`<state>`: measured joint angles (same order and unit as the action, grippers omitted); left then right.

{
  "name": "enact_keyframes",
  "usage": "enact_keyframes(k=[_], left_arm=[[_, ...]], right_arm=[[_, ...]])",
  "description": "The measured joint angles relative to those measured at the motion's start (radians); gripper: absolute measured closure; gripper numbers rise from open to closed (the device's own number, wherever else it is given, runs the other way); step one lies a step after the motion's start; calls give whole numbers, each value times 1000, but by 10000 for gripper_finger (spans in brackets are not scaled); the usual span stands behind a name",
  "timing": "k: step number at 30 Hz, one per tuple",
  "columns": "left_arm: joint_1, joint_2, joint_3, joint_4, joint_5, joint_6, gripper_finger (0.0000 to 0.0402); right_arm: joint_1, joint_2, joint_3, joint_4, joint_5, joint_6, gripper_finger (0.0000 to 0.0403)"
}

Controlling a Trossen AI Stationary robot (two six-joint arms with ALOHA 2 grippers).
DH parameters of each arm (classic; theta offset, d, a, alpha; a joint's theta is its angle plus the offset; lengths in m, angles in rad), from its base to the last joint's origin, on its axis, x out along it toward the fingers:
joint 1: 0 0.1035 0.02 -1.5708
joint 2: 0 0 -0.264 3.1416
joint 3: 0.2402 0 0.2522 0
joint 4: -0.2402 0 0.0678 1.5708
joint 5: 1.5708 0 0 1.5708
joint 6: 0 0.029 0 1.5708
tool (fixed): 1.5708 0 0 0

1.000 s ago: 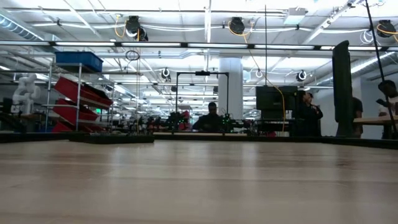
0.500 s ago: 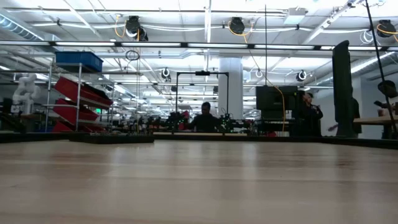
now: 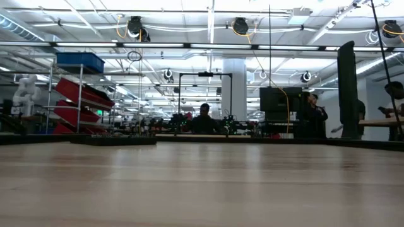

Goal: Coil cords
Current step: Coil the yellow wire onto the spool

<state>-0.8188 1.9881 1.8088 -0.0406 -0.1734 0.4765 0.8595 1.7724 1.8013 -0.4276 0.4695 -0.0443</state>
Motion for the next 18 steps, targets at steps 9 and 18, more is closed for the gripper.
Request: enact_keyframes(k=[9, 18], left_arm=[[5, -1, 0, -3, -74, -21, 402], [8, -1, 0, -14, -141, -27, 401]], right_arm=[[36, 0, 11, 82, 2, -62, 402], [40, 0, 11, 90, 1, -75, 403]])
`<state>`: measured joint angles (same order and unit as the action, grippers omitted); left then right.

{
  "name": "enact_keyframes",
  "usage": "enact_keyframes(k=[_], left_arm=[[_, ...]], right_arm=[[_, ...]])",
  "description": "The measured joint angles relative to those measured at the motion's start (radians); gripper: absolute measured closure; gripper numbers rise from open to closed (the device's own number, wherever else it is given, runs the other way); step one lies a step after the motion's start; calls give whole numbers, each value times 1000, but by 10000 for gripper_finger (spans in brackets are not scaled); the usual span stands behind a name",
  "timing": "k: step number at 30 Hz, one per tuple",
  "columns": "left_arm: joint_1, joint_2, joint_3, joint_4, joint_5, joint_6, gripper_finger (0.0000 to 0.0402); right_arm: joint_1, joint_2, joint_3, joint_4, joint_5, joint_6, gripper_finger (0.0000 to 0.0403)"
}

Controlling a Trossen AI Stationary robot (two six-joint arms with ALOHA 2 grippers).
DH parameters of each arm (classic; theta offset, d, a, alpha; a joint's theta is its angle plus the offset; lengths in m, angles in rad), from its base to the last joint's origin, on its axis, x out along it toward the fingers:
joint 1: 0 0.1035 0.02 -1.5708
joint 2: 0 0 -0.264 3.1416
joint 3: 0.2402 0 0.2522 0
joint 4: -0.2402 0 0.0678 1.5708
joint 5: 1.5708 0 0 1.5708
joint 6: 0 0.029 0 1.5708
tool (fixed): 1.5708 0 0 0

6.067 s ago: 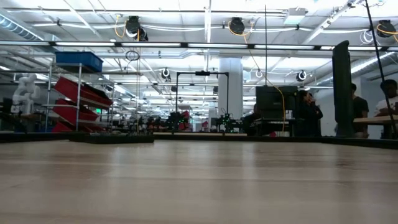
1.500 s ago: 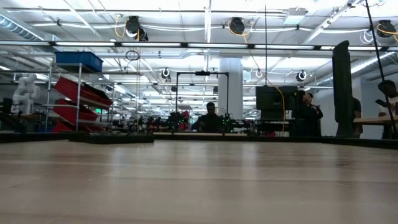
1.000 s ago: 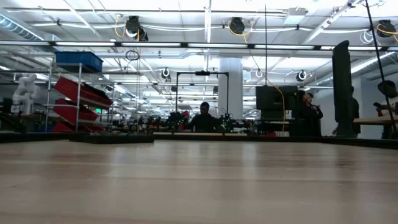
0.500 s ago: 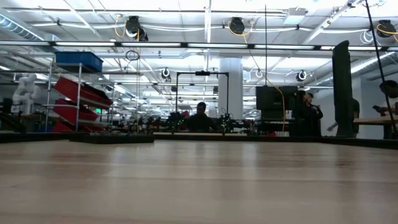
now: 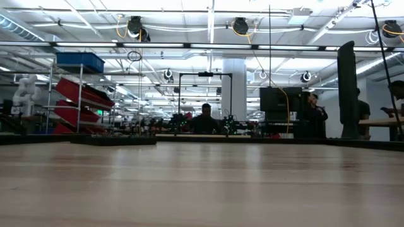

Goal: Coil cords
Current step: Coil the yellow wire onto the spool

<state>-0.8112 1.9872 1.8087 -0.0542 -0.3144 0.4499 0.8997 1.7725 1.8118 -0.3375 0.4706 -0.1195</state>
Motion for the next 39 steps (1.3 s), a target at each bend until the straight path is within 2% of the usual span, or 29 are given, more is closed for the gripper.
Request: enact_keyframes(k=[15, 25, 39], left_arm=[[0, 0, -1, -22, -75, -27, 402], [5, 0, -1, -31, -112, -52, 402], [4, 0, -1, 71, -132, -51, 402]], right_arm=[[47, 0, 0, 82, 0, -67, 403], [92, 0, 25, 74, 0, -91, 403], [54, 0, 26, -17, 0, 6, 403]])
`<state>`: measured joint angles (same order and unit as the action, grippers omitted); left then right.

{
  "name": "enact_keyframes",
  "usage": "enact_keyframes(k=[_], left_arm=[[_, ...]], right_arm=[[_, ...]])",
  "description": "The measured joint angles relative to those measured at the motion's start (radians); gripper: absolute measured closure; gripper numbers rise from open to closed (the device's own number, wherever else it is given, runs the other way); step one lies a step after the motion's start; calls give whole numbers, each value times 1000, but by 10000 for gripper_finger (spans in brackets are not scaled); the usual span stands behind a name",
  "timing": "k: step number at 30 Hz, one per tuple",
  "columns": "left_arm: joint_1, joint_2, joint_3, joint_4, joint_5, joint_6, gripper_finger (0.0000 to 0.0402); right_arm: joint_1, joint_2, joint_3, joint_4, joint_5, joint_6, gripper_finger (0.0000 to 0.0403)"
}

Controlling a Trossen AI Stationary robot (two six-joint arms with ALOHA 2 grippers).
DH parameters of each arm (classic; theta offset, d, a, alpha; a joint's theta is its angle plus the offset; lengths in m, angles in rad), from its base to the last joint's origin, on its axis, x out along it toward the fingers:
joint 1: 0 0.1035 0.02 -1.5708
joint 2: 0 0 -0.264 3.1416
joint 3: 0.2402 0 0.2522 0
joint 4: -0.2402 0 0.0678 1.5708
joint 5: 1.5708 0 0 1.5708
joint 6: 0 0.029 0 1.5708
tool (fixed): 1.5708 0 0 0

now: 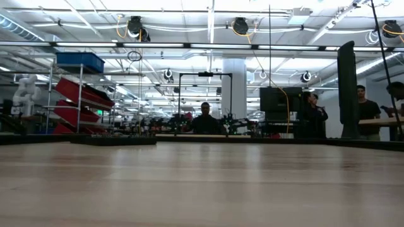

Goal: Coil cords
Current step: Coil the yellow wire onto the spool

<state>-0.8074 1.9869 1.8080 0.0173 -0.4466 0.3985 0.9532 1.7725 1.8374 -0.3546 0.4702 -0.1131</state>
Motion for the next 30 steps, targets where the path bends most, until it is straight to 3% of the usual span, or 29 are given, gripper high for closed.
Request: enact_keyframes(k=[12, 30], left_arm=[[-28, -11, 0, 98, -6, -9, 402], [-47, -40, 1, 106, -6, -226, 402]], right_arm=[[-4, 0, 0, -54, 0, 20, 403], [-3, 0, 0, -43, 4, -7, 403]])
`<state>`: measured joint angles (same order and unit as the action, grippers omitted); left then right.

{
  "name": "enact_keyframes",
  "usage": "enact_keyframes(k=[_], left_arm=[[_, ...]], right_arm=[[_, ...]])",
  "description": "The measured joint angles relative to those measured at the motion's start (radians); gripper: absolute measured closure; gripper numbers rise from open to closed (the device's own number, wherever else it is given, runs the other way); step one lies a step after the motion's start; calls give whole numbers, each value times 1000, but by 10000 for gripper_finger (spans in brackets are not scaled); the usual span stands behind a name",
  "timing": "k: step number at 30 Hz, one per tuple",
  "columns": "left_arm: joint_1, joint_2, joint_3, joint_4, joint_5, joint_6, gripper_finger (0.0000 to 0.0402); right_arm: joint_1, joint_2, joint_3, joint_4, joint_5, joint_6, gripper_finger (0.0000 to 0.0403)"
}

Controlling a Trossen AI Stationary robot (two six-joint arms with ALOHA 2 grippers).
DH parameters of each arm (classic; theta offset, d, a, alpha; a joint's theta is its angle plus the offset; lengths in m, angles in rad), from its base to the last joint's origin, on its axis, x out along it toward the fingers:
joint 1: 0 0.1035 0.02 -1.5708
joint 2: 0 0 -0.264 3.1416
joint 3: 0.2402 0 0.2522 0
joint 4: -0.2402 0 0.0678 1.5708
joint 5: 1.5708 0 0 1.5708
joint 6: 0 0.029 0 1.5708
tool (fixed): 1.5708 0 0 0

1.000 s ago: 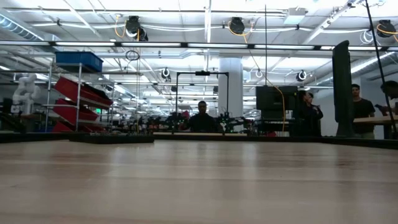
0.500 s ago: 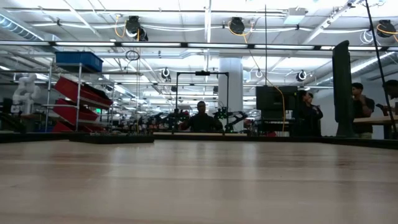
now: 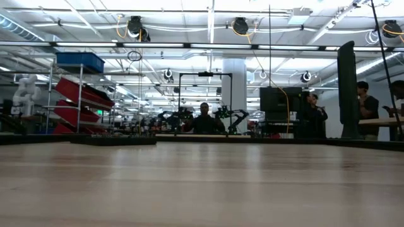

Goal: Coil cords
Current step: Coil the yellow wire onto the spool

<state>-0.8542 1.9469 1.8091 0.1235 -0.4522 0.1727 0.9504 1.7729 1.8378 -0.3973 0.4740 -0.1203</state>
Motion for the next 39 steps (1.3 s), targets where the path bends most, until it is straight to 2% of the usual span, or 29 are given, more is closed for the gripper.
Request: enact_keyframes(k=[8, 21, 39], left_arm=[[-14, -1, 0, 56, 28, -12, 402], [-46, -18, 0, 47, 78, -12, 402], [-47, -18, 0, 55, 82, -12, 402]], right_arm=[[0, 0, 0, -5, 0, 0, 403], [13, -4, 0, 47, 2, -76, 403], [29, -11, 1, 90, 4, -153, 403]])
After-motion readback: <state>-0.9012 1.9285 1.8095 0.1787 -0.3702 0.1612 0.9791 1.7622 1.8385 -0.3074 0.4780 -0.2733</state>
